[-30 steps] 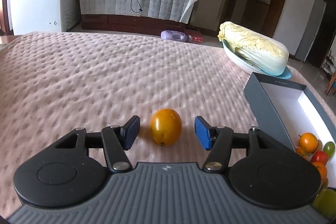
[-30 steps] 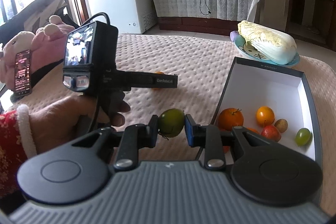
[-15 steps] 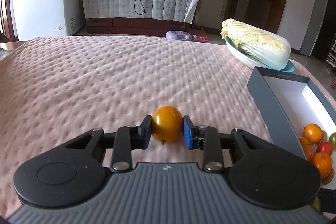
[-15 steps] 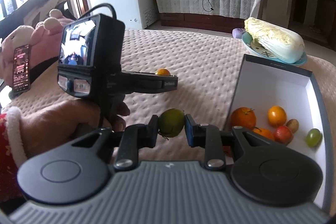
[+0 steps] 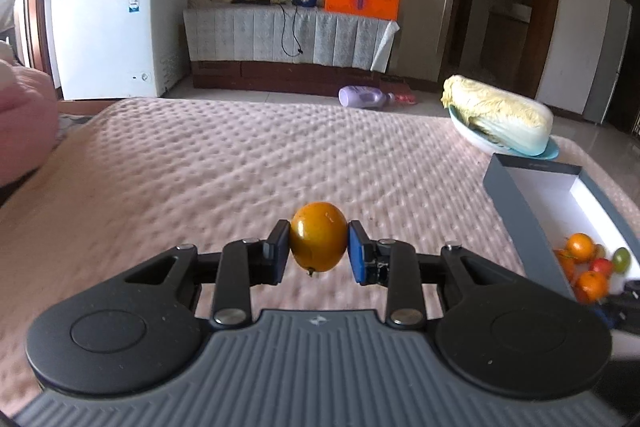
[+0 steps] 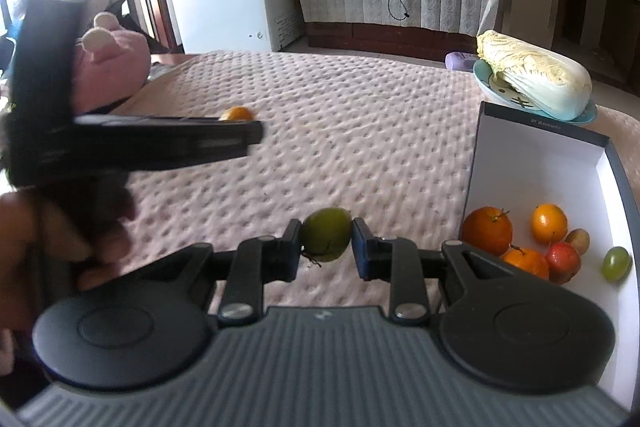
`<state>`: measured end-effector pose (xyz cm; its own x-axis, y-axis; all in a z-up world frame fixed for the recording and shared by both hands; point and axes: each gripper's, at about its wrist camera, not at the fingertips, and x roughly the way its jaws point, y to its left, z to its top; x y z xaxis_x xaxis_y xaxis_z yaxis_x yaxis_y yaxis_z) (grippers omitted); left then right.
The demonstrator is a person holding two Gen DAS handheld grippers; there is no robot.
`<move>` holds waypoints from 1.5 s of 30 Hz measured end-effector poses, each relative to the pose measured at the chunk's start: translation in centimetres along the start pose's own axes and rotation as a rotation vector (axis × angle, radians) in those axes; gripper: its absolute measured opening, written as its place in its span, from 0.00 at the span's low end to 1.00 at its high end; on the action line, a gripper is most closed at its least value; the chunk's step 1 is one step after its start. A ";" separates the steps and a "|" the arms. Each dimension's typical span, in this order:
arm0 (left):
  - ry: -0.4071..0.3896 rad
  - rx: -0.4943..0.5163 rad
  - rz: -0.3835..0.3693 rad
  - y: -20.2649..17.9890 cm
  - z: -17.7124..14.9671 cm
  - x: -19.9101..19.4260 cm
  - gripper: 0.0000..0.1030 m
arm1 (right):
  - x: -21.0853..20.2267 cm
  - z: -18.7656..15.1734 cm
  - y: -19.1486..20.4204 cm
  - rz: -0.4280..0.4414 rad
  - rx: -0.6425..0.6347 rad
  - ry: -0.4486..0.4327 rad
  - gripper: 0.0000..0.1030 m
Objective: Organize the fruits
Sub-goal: 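Carry the yellow and green tomatoes over the grey box with both tools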
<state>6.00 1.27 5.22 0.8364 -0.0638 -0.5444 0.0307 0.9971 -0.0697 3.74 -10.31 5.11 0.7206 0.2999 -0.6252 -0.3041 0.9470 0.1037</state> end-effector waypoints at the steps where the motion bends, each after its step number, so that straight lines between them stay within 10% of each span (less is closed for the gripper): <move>1: -0.002 0.002 -0.003 0.2 -0.3 -0.9 0.35 | -0.3 0.0 0.0 0.002 0.008 -0.007 0.28; 22: 0.003 0.061 -0.010 -0.5 -5.3 -12.8 0.35 | -7.6 -3.0 1.7 0.009 -0.005 -0.109 0.28; 45: -0.023 0.083 -0.100 -7.3 -4.4 -9.9 0.35 | -11.4 -4.3 -4.4 -0.088 0.080 -0.163 0.28</move>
<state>-4.92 -5.52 7.43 0.8393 -0.1626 -0.5187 0.1584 0.9860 -0.0527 -5.88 -18.38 8.47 0.8352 0.2246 -0.5020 -0.1902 0.9744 0.1194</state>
